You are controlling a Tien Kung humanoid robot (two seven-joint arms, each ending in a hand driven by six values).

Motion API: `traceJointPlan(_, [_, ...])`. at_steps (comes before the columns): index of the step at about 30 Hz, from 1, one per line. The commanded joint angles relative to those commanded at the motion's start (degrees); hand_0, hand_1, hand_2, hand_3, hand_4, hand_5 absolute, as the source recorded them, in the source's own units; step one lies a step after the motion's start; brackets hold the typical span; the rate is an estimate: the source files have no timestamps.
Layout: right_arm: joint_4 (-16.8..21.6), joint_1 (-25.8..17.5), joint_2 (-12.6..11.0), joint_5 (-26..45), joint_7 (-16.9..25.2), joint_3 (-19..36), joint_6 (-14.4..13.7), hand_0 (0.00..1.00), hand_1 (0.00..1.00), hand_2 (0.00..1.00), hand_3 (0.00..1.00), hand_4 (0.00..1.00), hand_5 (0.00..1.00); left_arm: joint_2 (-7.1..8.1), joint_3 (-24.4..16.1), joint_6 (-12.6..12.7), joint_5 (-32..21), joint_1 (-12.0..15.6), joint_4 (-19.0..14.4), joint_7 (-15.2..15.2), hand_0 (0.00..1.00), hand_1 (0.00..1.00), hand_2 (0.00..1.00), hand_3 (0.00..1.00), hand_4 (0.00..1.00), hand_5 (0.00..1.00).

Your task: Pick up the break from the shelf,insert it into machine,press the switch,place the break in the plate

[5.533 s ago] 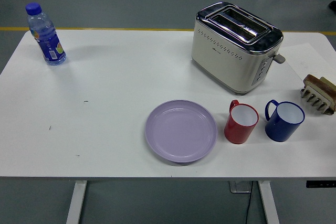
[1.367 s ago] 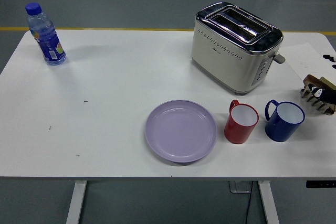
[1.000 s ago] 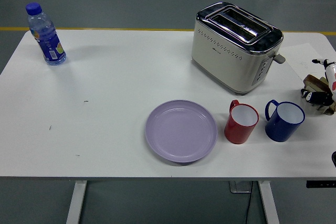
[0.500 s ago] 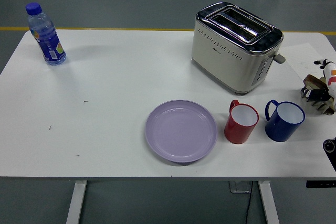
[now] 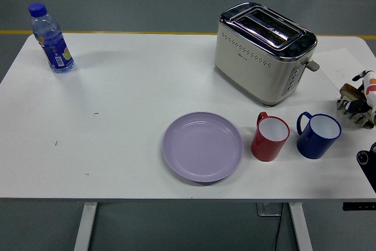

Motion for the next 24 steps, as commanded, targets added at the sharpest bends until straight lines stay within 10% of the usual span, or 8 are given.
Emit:
traceJointPlan(5, [-1.2, 0.3, -0.1, 0.0, -0.3, -0.7, -2.1, 0.474, 0.489, 0.502, 0.645, 0.712, 0.112, -0.01, 0.1, 0.0, 0.0, 0.0, 0.0, 0.0, 0.656, 0.617, 0.665, 0.612, 0.435, 0.880])
traceJointPlan(6, [-1.5, 0.3, -0.1, 0.0, -0.3, -0.9, -2.8, 0.388, 0.430, 0.455, 0.559, 0.572, 0.027, -0.01, 0.0, 0.0, 0.0, 0.0, 0.0, 0.0, 0.658, 0.617, 0.666, 0.612, 0.434, 0.880])
traceJointPlan(11, [-2.3, 0.6, 0.0, 0.0, -0.6, -1.7, -6.7, 0.388, 0.430, 0.455, 0.559, 0.572, 0.027, 0.02, 0.0, 0.0, 0.1, -0.1, 0.0, 0.1, 0.658, 0.617, 0.666, 0.612, 0.434, 0.880])
traceJointPlan(12, [-2.5, 0.7, 0.0, 0.0, -0.6, -1.7, -7.1, 0.329, 0.381, 0.428, 0.511, 0.438, 0.002, 0.01, 0.0, 0.0, 0.0, -0.1, 0.0, 0.1, 0.658, 0.618, 0.665, 0.611, 0.434, 0.880])
traceJointPlan(24, [-3.5, 1.1, -0.3, 0.0, 0.1, -2.1, -11.6, 0.337, 0.340, 0.393, 0.465, 0.398, 0.002, -0.02, -0.1, 0.0, 0.1, 0.0, 0.0, 0.1, 0.656, 0.618, 0.666, 0.610, 0.435, 0.881])
